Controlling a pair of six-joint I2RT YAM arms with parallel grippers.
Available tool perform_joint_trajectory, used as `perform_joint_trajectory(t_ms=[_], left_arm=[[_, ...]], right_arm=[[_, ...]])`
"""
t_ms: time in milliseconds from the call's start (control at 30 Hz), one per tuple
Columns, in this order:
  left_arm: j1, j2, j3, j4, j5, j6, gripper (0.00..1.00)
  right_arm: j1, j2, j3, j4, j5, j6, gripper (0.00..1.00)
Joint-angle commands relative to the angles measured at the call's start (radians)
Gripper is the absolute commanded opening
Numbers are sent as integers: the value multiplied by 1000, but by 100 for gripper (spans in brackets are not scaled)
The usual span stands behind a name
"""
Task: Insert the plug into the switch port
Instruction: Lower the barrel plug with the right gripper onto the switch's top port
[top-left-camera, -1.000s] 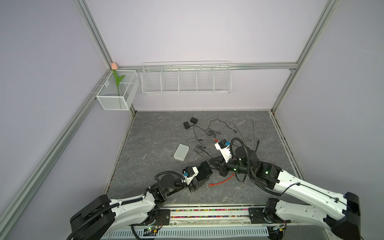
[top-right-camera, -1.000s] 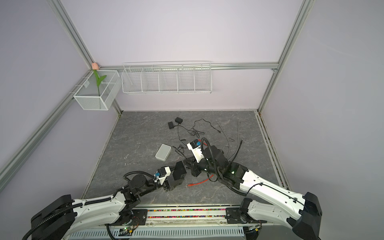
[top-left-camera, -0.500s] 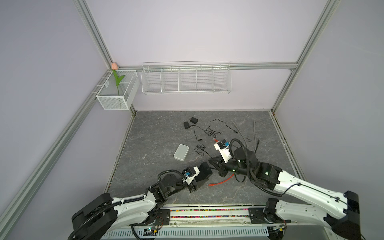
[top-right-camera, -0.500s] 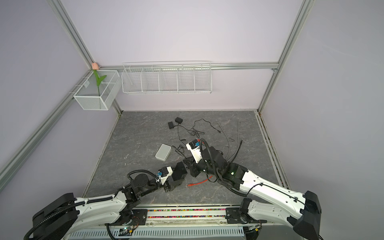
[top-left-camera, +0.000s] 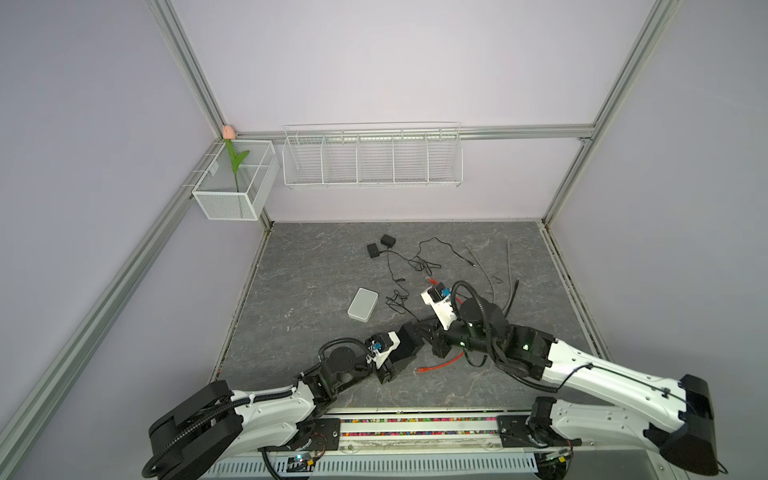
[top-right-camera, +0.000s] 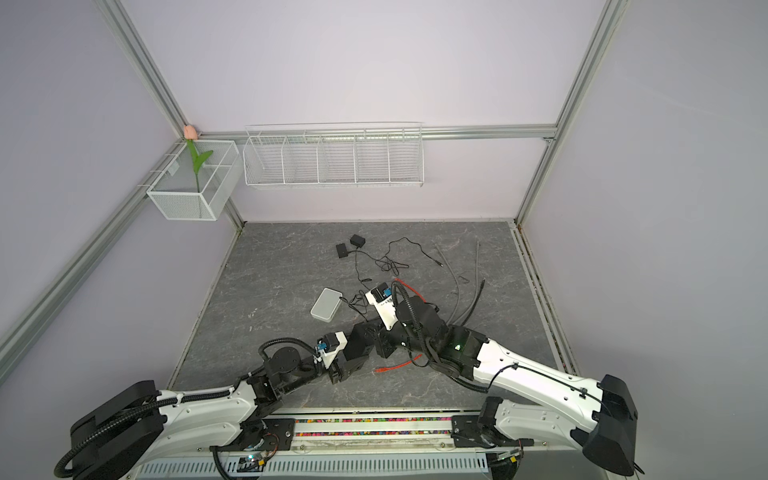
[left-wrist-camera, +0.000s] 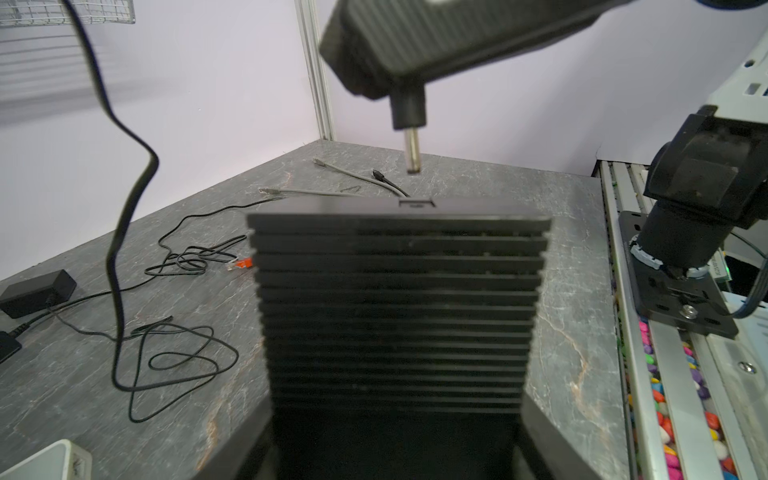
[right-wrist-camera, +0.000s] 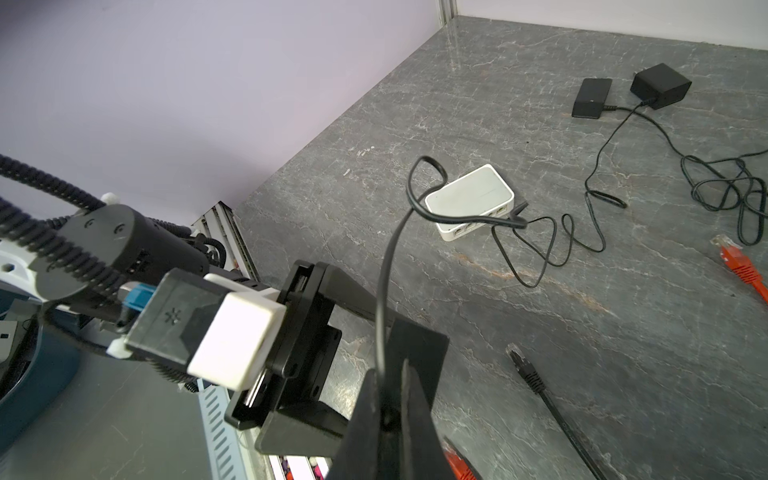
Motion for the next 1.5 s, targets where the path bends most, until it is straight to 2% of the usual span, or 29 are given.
perform_joint_trajectory(t_ms=[0, 300, 1467], left_arm=[[-1, -7, -4, 59, -15, 9, 0], [-1, -73, 0, -11, -35, 7, 0], [-3, -85, 35, -26, -82, -107, 0]], right_arm=[[12, 14, 10, 13, 6, 5, 7], [19, -4, -21, 33, 20, 9, 7], [38, 67, -64, 120, 29, 43, 7]])
